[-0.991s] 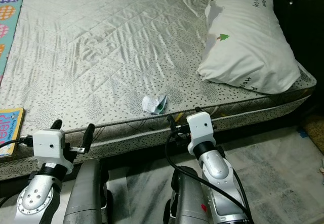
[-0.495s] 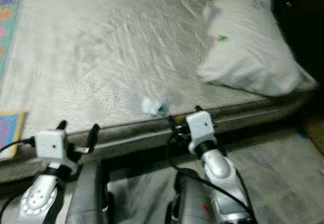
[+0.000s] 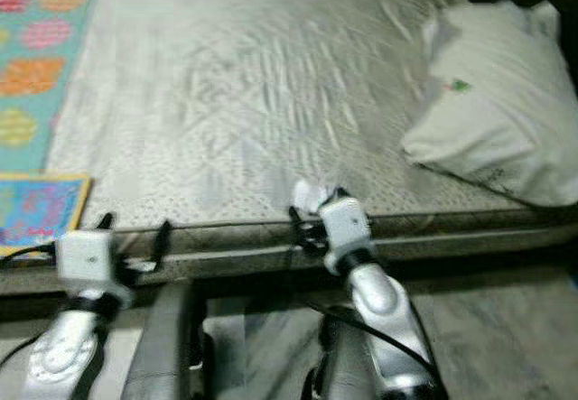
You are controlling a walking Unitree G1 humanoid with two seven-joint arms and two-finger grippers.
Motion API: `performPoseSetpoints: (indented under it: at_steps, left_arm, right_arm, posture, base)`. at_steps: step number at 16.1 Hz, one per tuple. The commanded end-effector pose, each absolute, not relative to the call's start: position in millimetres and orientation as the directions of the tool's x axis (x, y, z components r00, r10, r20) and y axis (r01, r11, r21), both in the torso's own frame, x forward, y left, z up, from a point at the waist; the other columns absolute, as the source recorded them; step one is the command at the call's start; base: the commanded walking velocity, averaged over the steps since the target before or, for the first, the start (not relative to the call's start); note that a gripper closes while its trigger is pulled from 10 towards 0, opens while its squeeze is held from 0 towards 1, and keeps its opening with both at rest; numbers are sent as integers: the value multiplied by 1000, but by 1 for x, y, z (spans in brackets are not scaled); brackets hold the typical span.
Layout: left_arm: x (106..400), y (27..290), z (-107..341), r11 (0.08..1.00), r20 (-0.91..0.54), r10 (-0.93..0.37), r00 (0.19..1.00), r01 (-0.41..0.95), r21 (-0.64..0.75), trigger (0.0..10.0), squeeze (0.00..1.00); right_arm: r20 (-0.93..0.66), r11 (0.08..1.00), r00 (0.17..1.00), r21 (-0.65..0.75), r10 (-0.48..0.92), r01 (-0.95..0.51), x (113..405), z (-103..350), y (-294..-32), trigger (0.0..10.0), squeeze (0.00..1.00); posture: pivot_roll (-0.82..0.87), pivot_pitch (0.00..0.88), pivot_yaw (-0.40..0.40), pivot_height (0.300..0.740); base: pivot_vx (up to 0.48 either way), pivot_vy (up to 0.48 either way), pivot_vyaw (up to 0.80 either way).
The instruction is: Clean up the room
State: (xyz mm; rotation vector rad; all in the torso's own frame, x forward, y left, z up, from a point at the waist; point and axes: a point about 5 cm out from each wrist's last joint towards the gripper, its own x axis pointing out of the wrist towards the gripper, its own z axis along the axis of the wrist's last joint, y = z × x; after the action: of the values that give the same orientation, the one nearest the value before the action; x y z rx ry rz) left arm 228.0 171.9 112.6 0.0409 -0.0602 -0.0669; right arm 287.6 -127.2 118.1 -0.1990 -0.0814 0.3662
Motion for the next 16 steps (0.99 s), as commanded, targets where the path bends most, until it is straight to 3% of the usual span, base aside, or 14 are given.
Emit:
performPoseSetpoints:
  at_steps: [1, 9, 16]
  left_arm:
    - [227, 166, 111, 995, 56, -95, 994, 94, 25, 10000, 0]
    - [227, 165, 111, 995, 56, -100, 993, 99, 23, 10000, 0]
    - [227, 166, 110, 996, 45, -89, 995, 88, 23, 10000, 0]
  right_arm:
    - [17, 922, 940, -201, 342, -331, 285, 112, -135, 10000, 0]
    - [9, 923, 940, -190, 341, -334, 286, 110, -136, 10000, 0]
    - [-37, 916, 938, -208, 344, -344, 288, 103, -139, 10000, 0]
  posture:
    - [26, 214, -66, 555]
    - [24, 225, -65, 555]
    - [26, 233, -64, 555]
  base:
    - [390, 0, 0]
    - [404, 0, 0]
    - [0, 0, 0]
